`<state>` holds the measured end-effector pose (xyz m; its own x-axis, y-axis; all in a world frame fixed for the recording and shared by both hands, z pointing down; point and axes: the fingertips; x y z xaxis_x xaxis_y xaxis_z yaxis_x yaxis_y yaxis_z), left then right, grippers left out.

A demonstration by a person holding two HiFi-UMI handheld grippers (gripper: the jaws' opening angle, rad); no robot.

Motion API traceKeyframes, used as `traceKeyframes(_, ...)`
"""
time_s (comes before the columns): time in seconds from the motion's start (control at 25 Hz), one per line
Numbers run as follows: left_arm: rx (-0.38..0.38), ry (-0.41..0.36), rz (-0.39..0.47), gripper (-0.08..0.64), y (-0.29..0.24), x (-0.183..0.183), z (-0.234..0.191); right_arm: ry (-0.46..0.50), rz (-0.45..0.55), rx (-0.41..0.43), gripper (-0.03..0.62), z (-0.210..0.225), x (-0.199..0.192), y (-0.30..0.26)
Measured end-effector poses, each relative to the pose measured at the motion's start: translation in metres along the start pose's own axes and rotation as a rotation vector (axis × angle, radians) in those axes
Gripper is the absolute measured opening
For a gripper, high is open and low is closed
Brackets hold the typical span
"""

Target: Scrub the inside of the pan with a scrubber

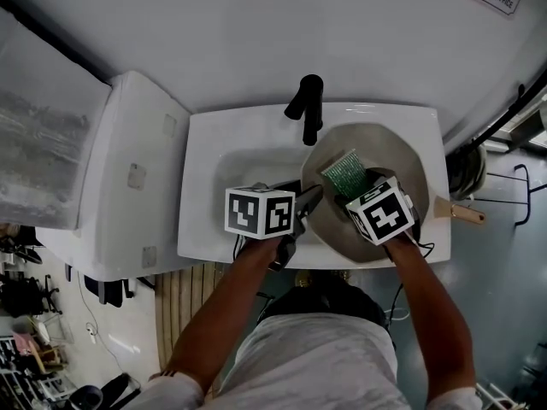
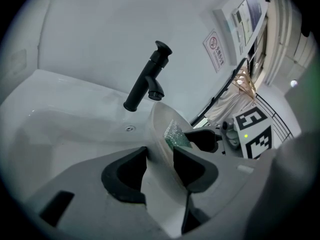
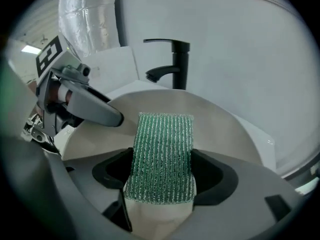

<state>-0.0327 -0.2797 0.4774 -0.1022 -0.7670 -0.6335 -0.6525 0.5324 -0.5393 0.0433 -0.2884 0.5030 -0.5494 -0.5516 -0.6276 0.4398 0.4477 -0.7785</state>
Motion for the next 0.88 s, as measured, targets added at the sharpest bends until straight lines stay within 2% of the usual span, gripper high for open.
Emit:
traceKeyframes(0.24,-0.006,0.009,0.002,0.175,0.001,0.0,0.0,-0.027,-0.011,0.117,0.354,-0.036,0.002,-0.019)
traceKeyframes(0.4,-0.007,0.01,0.006,0.175,0.0,0.0,-0.001,-0.061,-0.009,0.128,0.354,-0.04,0.001,-0.026)
traceKeyframes(0.64,-0.009,0.01,0.004,0.175,0.0,0.0,0.0,0.006,-0.093,0.003,0.354,-0.009,-0.015,-0.032)
traceKeyframes(0.88,-0.013,0.008,0.001,0.178,0.0,0.0,-0.001,-0.038,-0.146,-0.084,0.354,0.032,-0.04,-0.023)
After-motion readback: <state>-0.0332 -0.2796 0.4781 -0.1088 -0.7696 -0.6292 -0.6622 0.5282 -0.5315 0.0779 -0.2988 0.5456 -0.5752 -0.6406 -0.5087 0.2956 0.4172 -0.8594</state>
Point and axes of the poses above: the fingertips, and each gripper's own axes: y backward along the fingers, z to its right, x out of its top, and after that the axes turned 4 degrees about z, right-handed
